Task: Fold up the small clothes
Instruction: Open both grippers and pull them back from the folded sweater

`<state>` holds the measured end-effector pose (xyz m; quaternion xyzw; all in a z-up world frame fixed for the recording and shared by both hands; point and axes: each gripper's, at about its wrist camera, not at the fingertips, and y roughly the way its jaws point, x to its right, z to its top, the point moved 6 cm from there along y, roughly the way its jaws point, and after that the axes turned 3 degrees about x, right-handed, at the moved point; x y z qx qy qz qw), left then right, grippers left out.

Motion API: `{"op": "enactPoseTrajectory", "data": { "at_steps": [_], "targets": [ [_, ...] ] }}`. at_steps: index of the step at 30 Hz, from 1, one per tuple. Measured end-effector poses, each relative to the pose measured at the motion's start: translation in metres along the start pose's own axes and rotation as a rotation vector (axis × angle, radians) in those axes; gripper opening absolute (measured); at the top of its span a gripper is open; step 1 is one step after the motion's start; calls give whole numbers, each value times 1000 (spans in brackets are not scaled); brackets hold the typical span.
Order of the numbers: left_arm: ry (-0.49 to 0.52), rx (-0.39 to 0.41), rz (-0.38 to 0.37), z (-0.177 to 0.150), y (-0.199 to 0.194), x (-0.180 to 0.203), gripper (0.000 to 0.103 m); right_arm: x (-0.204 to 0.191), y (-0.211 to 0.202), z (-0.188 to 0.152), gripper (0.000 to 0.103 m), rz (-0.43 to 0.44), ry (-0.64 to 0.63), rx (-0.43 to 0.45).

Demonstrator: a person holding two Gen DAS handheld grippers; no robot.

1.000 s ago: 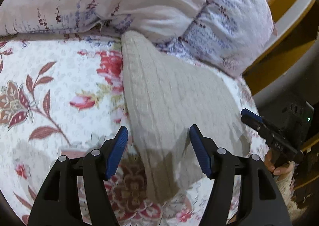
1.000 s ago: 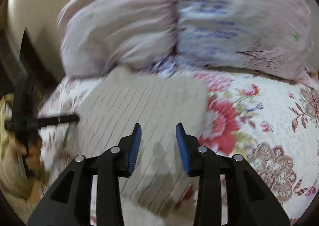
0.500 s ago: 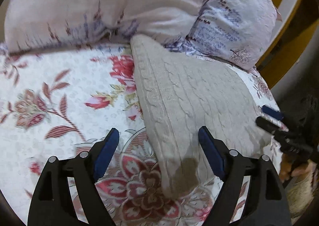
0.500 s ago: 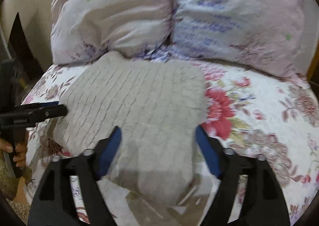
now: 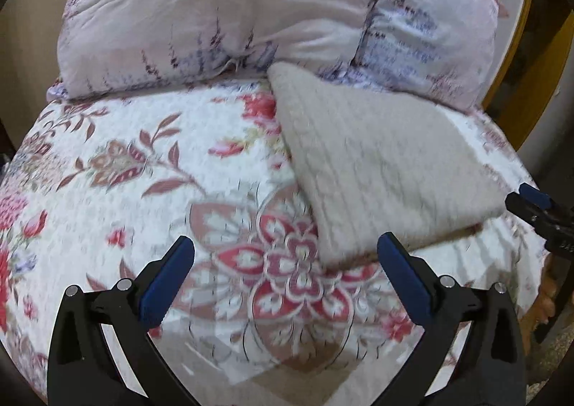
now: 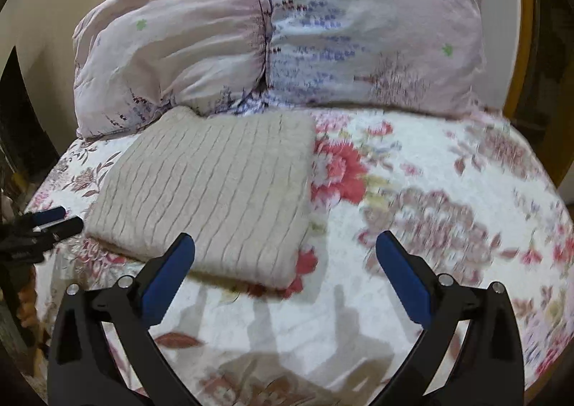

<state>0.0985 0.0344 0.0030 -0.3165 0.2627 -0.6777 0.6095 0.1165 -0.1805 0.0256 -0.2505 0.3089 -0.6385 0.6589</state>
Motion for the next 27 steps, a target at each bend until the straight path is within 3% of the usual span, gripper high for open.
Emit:
{"op": "enactPoseTrajectory", "data": {
  "at_steps": [10,19,27],
  "targets": [
    [28,-112,100,-25,12,13,102,-19,17,-39,101,-35,-14,-94],
    [52,-177,123,-36,23,20,102,-22,29,-50,101,-116,-54,-144],
    [70,-196,122,-36,24,21,102,-20,34,-55,101,-116,-58,-189]
  ]
}}
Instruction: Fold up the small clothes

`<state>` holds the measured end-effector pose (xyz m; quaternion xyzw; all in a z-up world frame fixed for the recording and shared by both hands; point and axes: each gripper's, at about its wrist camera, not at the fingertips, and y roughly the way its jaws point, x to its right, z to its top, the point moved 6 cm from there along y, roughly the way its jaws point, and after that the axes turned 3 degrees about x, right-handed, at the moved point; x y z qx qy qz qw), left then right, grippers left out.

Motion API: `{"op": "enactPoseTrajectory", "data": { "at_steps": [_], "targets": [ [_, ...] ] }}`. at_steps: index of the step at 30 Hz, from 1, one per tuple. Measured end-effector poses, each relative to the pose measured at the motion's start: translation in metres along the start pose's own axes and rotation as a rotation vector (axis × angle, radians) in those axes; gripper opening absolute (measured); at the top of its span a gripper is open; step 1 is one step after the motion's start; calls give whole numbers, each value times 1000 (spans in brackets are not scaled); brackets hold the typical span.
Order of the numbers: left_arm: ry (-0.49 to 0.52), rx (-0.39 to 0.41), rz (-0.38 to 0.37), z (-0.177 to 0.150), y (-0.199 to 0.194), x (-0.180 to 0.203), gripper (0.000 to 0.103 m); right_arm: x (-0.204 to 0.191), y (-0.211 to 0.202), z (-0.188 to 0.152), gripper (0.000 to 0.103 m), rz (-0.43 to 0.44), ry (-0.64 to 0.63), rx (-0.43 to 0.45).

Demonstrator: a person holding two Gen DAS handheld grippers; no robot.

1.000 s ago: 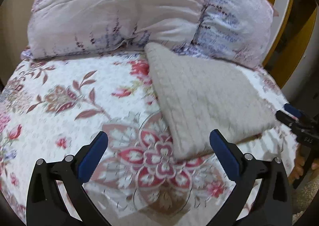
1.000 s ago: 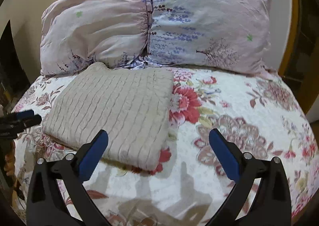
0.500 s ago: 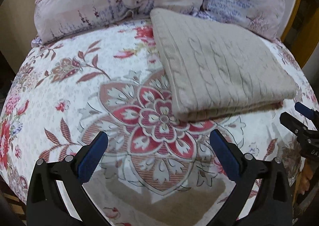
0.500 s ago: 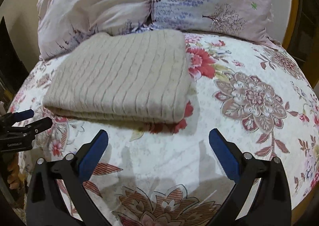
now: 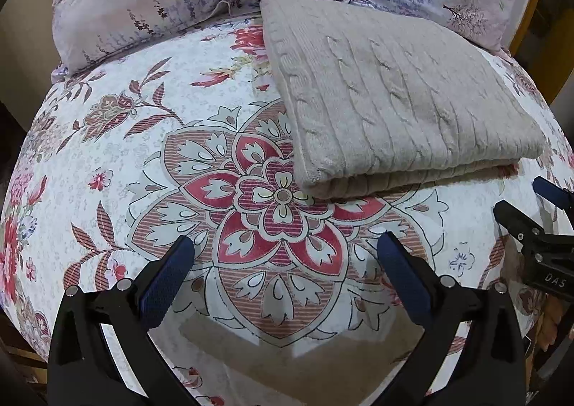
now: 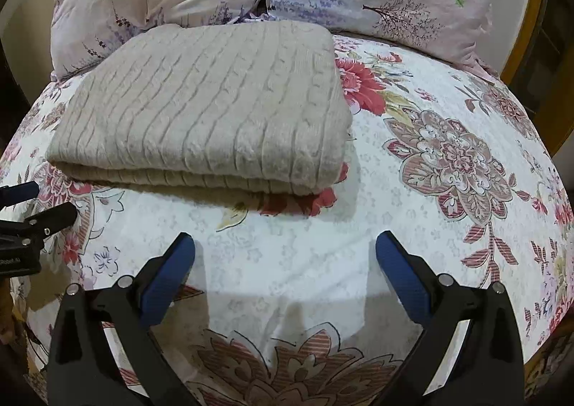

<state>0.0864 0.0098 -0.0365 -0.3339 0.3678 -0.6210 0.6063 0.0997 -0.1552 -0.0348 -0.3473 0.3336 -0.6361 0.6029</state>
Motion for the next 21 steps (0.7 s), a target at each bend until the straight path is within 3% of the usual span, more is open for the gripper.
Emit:
{"op": "enactPoseTrajectory", "data": {
  "at_steps": [21],
  "targets": [
    [13,-17,-7,1,2,0,102,1,3,-1,101,16,-7,-27]
  ]
}}
